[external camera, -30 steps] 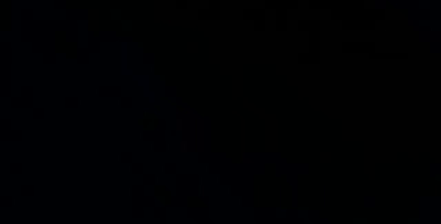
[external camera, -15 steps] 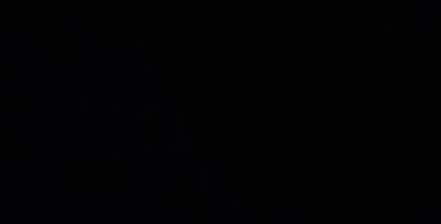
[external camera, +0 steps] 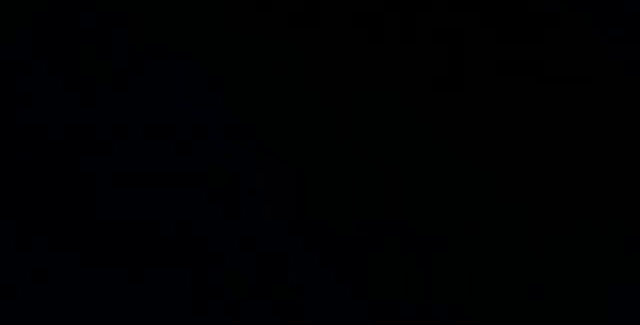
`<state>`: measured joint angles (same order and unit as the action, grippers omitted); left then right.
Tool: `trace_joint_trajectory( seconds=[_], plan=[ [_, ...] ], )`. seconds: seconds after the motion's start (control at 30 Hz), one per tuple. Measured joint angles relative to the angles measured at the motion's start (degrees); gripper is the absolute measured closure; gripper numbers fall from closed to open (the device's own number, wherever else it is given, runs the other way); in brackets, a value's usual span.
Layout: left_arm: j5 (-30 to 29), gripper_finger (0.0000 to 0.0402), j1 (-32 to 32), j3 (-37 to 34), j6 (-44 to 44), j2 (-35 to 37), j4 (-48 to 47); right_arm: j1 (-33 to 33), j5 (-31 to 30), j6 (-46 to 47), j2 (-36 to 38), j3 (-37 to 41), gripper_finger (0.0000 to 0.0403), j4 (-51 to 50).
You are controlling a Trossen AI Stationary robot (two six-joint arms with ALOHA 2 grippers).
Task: Sort clothes
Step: Put the green shorts into the bottom blue laundry bin
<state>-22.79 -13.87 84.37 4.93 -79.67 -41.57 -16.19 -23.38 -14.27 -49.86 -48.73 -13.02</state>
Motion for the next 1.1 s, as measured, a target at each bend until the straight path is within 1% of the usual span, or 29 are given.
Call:
trace_joint_trajectory(
  seconds=[0.07,0.2,0.33,0.43,0.6,0.7,0.77,0.9,1.0,1.1],
  plan=[
    [-0.4,0.0234,0.7,2.3,-0.7,0.9,0.1,0.1,0.4,-0.6,1.1,-2.1,0.0395,-0.9],
    [-0.6,0.0234,4.4,5.8,-0.9,4.4,0.2,2.9,5.5,-0.2,3.3,-6.1,0.0395,-2.7],
    [-0.7,0.0234,11.6,6.3,0.2,8.5,-0.6,9.1,10.4,2.5,4.1,-9.6,0.0395,-7.3],
    [-0.7,0.0234,18.2,6.3,4.2,10.2,-4.9,15.5,12.5,5.7,3.8,-10.8,0.0395,-10.6],
    [-1.7,0.0234,30.2,6.3,13.9,10.0,-14.4,27.2,12.2,10.7,3.8,-10.8,0.0395,-12.7],
    [-1.9,0.0234,37.2,6.3,20.0,9.1,-17.6,33.5,9.8,12.4,3.8,-10.8,0.0395,-14.2],
    [-2.5,0.0234,41.8,6.3,23.8,8.4,-18.0,37.3,7.6,13.7,3.8,-10.8,0.0395,-15.0],
    [-5.5,0.0234,50.5,6.3,29.2,6.9,-18.0,44.3,3.4,17.7,3.7,-10.8,0.0395,-18.4],
    [-8.0,0.0234,56.3,6.3,32.4,5.5,-18.0,48.8,2.3,21.6,2.6,-10.3,0.0395,-18.8],
    [-11.4,0.0234,60.8,6.3,35.1,4.2,-18.1,52.9,1.9,26.2,0.7,-10.1,0.0395,-18.5]
  ],
)
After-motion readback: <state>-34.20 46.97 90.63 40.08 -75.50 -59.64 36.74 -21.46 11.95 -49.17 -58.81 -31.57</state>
